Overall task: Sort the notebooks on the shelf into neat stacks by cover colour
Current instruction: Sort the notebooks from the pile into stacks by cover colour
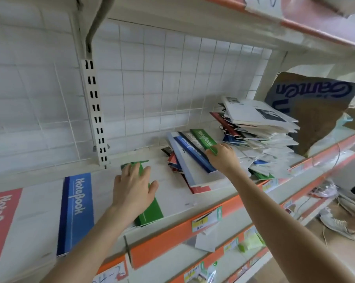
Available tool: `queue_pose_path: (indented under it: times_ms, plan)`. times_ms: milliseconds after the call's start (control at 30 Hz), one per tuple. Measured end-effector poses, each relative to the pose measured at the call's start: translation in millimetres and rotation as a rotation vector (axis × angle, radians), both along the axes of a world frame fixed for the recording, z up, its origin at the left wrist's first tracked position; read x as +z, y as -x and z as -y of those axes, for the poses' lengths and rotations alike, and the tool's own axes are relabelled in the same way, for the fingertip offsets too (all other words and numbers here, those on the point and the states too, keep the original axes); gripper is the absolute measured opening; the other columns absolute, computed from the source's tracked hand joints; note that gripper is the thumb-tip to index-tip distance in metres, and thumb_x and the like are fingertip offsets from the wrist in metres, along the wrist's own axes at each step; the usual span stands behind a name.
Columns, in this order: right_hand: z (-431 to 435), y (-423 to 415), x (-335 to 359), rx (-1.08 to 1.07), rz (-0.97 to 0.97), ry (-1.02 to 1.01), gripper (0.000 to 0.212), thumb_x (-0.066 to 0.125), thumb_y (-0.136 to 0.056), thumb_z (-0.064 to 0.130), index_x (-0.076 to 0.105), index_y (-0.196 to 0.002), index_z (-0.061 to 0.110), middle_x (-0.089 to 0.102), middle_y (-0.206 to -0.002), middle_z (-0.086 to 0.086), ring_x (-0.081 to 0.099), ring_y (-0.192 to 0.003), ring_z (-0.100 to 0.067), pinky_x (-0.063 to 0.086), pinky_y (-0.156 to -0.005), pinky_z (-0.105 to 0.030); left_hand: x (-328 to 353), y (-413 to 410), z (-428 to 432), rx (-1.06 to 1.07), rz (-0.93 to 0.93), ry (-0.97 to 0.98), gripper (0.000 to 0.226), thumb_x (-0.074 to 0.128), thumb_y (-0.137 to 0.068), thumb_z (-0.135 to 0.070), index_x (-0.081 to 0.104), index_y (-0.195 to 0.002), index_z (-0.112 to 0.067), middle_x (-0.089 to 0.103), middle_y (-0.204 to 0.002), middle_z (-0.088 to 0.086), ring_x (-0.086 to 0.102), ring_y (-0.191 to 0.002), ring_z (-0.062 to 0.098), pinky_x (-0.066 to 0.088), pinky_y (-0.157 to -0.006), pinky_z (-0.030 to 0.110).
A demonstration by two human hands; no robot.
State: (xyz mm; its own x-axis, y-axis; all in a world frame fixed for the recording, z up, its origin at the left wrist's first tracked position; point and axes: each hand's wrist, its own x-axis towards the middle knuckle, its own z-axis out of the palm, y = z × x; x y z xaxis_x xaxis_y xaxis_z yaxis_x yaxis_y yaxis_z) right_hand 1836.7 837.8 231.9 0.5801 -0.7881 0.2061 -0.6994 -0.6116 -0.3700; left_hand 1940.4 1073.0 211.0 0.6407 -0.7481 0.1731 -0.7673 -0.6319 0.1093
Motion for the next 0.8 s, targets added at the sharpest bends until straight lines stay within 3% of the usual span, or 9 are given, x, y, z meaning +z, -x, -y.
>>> queue_pose_path:
  times_ms: [133, 267, 367, 467, 600, 667, 733, 800]
  plan:
    - [24, -2, 4, 0.021, -0.269, -0.005, 0.043, 0.046, -0.093, 0.041, 0.055, -0.117, 0.007, 0.062, -0.11, -0.013, 0.057, -0.099, -0.029, 0.041, -0.072, -0.029, 2, 9, 28, 0.024, -0.02, 0.035, 0.05, 0.036, -0.097, -0.043, 0.039, -0.14, -0.018, 0.033, -0.147, 0.008, 0.025, -0.137, 0.027, 0.033, -0.102, 0.041]
    - [24, -3, 10, 0.118, -0.444, 0.219, 0.031, 0.037, -0.099, 0.026, 0.055, -0.112, 0.004, 0.063, -0.109, -0.011, 0.058, -0.087, -0.025, 0.04, -0.069, -0.028, 2, 18, 51, 0.048, 0.018, 0.008, 0.049, 0.032, -0.098, -0.044, 0.037, -0.14, -0.019, 0.03, -0.148, 0.006, 0.022, -0.138, 0.025, 0.031, -0.105, 0.039]
    - [22, 0, 12, 0.133, -0.421, 0.325, 0.028, 0.035, -0.096, 0.006, 0.049, -0.119, -0.001, 0.061, -0.115, -0.013, 0.06, -0.104, -0.027, 0.046, -0.078, -0.029, 5, 27, 63, 0.057, 0.015, 0.049, 0.048, 0.033, -0.098, -0.045, 0.038, -0.139, -0.021, 0.033, -0.147, 0.004, 0.025, -0.137, 0.023, 0.032, -0.105, 0.037]
    - [26, 6, 15, 0.131, -0.33, 0.284, 0.027, 0.037, -0.093, 0.001, 0.047, -0.118, -0.002, 0.062, -0.111, -0.017, 0.06, -0.102, -0.033, 0.045, -0.076, -0.033, 5, 32, 73, 0.021, -0.056, 0.19, 0.046, 0.037, -0.098, -0.042, 0.043, -0.137, -0.019, 0.04, -0.142, 0.003, 0.033, -0.133, 0.019, 0.034, -0.102, 0.031]
    - [9, 13, 16, 0.284, -0.111, 0.21, 0.019, 0.034, -0.094, 0.003, 0.047, -0.109, 0.0, 0.064, -0.095, -0.021, 0.058, -0.079, -0.034, 0.033, -0.055, -0.031, 17, 43, 82, 0.007, -0.448, 0.576, 0.037, 0.041, -0.099, -0.033, 0.052, -0.13, -0.015, 0.053, -0.129, -0.003, 0.046, -0.121, 0.012, 0.032, -0.089, 0.018]
    - [-11, 16, 12, 0.438, 0.006, 0.302, 0.017, 0.038, -0.091, 0.0, 0.051, -0.103, -0.001, 0.064, -0.08, -0.021, 0.06, -0.068, -0.034, 0.028, -0.05, -0.028, 23, 48, 88, 0.07, -0.76, 0.795, 0.026, 0.04, -0.099, -0.033, 0.06, -0.113, -0.022, 0.057, -0.109, -0.009, 0.05, -0.107, 0.012, 0.037, -0.082, 0.02]
    - [-32, 22, 6, 0.627, 0.123, 0.398, 0.011, 0.046, -0.08, 0.001, 0.057, -0.083, -0.001, 0.058, -0.053, -0.018, 0.055, -0.041, -0.033, 0.025, -0.043, -0.022, 29, 47, 95, 0.158, -1.16, 1.086, 0.023, 0.041, -0.099, -0.029, 0.059, -0.088, -0.02, 0.061, -0.088, -0.003, 0.056, -0.09, 0.019, 0.045, -0.07, 0.026]
    - [-47, 27, -1, 0.842, 0.165, 0.368, 0.027, 0.036, -0.081, 0.015, 0.058, -0.079, -0.001, 0.054, -0.046, -0.016, 0.048, -0.033, -0.033, 0.03, -0.039, -0.024, 31, 45, 97, 0.296, -1.412, 1.285, 0.018, 0.045, -0.097, -0.016, 0.057, -0.084, -0.011, 0.059, -0.078, 0.009, 0.057, -0.074, 0.023, 0.05, -0.057, 0.026]
